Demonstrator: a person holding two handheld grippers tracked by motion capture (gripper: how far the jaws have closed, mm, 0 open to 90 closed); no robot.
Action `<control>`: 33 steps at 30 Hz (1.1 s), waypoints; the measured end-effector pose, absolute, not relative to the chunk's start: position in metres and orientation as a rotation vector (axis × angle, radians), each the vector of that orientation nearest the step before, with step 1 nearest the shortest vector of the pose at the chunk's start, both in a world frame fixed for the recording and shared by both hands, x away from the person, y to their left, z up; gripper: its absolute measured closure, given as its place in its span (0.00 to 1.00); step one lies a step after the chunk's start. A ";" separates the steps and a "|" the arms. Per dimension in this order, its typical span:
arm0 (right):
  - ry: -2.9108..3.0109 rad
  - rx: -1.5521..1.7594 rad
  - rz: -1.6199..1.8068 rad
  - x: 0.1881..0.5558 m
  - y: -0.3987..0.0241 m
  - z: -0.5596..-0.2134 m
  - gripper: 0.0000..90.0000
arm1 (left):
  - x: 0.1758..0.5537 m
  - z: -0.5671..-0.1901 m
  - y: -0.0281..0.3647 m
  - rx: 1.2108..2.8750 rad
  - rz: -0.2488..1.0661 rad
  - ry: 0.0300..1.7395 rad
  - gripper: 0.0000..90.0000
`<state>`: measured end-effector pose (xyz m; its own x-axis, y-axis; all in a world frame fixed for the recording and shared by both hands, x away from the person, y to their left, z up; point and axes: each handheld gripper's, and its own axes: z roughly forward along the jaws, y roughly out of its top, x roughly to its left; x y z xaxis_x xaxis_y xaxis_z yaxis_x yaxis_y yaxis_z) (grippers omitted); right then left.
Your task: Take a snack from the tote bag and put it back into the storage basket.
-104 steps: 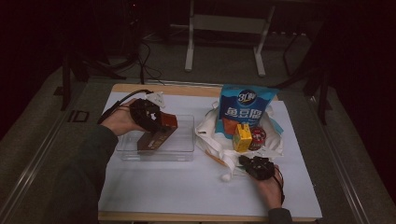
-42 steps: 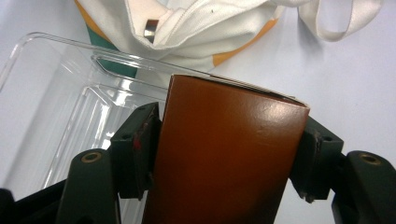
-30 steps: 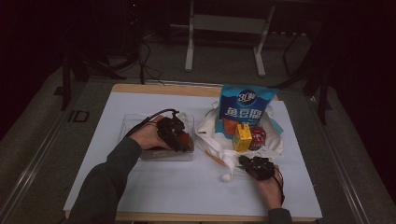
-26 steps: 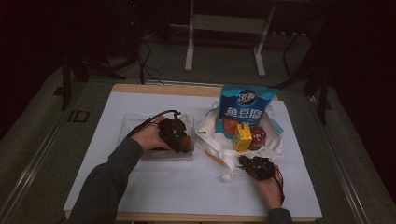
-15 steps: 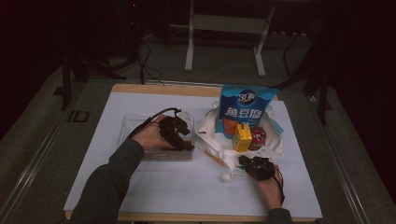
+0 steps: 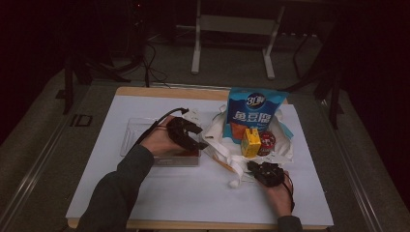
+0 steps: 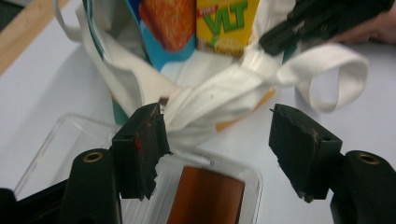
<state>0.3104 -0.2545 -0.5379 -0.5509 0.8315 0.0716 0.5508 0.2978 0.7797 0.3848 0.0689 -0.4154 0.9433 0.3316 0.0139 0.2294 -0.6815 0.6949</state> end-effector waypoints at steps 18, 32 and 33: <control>2.225 1.244 1.125 0.310 -0.254 -0.538 0.92 | 0.385 -0.411 0.047 2.308 0.177 0.387 0.42; 2.225 1.247 1.127 0.311 -0.255 -0.538 0.92 | 0.385 -0.409 0.030 2.282 0.217 0.388 0.43; 2.225 1.248 1.127 0.311 -0.255 -0.538 0.92 | 0.385 -0.408 0.028 2.279 0.227 0.389 0.43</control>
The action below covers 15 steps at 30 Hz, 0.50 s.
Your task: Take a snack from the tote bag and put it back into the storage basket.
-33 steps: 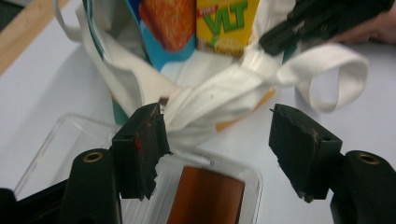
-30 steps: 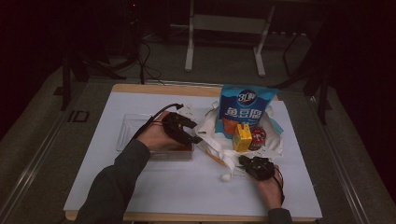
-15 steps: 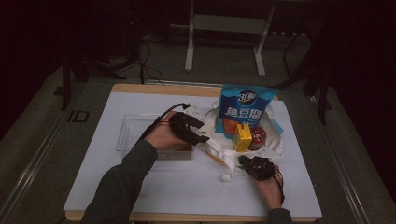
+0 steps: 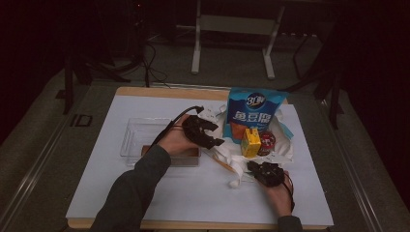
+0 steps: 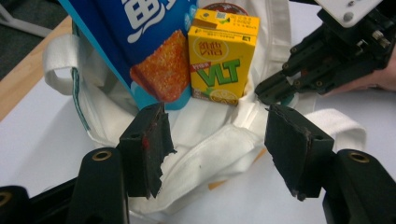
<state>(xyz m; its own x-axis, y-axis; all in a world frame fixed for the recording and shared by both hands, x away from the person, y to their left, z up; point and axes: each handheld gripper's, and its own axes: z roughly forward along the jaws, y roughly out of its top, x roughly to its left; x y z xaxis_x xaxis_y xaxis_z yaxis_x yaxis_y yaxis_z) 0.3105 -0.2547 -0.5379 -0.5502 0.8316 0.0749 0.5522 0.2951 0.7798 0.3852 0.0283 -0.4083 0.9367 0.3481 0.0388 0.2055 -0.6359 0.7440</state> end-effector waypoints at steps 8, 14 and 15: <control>2.226 1.248 1.128 0.311 -0.255 -0.538 0.92 | 0.389 -0.406 0.022 2.218 0.220 0.414 0.44; 2.224 1.248 1.128 0.310 -0.255 -0.538 0.92 | 0.388 -0.404 0.014 2.210 0.230 0.408 0.44; 2.224 1.249 1.128 0.310 -0.255 -0.538 0.92 | 0.388 -0.404 0.013 2.205 0.226 0.413 0.44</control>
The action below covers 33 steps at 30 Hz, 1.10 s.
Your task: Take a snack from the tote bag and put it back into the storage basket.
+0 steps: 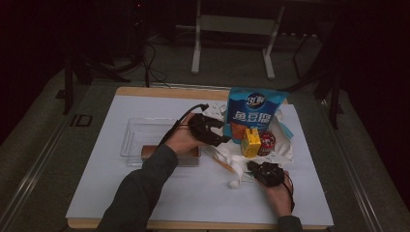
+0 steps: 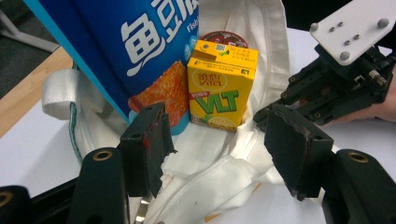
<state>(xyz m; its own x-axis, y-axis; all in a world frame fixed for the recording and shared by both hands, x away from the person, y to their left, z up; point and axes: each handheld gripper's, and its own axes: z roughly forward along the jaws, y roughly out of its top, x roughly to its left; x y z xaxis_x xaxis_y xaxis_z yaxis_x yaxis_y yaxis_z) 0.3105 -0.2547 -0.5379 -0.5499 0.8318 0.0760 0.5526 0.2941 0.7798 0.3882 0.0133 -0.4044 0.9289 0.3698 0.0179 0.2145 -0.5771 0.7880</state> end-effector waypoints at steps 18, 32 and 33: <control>2.221 1.242 1.122 0.310 -0.254 -0.538 0.92 | 0.393 -0.411 0.000 2.212 0.258 0.451 0.44; 2.222 1.243 1.124 0.310 -0.254 -0.538 0.91 | 0.397 -0.417 -0.016 2.222 0.252 0.462 0.40; 2.222 1.243 1.124 0.310 -0.254 -0.538 0.91 | 0.397 -0.418 -0.017 2.225 0.249 0.460 0.40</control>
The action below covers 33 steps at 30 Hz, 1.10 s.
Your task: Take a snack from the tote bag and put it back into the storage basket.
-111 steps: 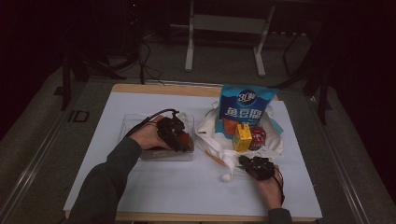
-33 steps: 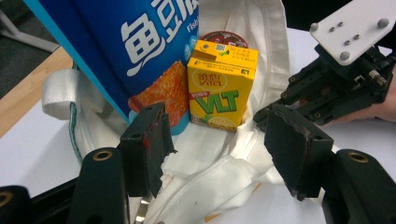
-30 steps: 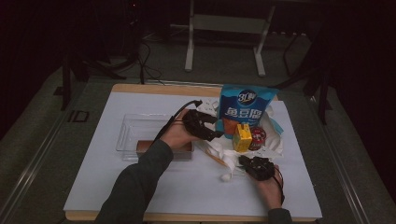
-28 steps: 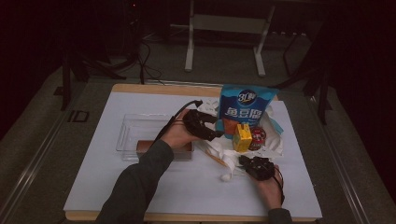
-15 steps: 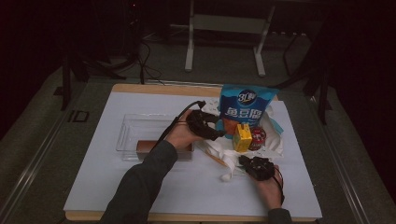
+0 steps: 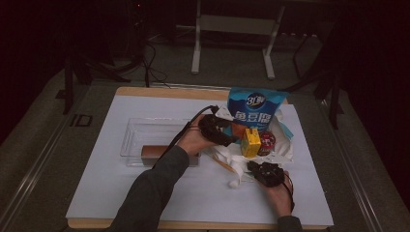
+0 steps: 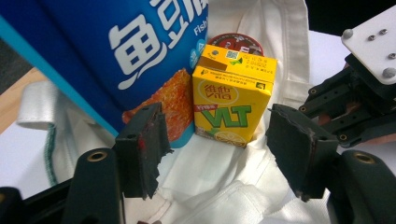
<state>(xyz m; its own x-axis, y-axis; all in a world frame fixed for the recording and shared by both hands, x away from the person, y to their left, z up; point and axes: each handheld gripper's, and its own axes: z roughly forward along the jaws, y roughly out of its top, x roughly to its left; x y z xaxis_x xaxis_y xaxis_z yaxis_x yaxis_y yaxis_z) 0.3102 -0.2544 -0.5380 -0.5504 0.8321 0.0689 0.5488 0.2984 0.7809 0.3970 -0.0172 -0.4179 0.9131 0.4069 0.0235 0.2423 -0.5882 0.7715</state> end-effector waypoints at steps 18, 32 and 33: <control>2.221 1.245 1.125 0.310 -0.254 -0.538 0.91 | 0.405 -0.433 -0.040 2.257 0.205 0.432 0.35; 2.217 1.243 1.119 0.310 -0.254 -0.538 0.90 | 0.413 -0.443 -0.054 2.256 0.148 0.422 0.32; 2.217 1.244 1.119 0.310 -0.254 -0.538 0.90 | 0.414 -0.444 -0.055 2.256 0.136 0.418 0.31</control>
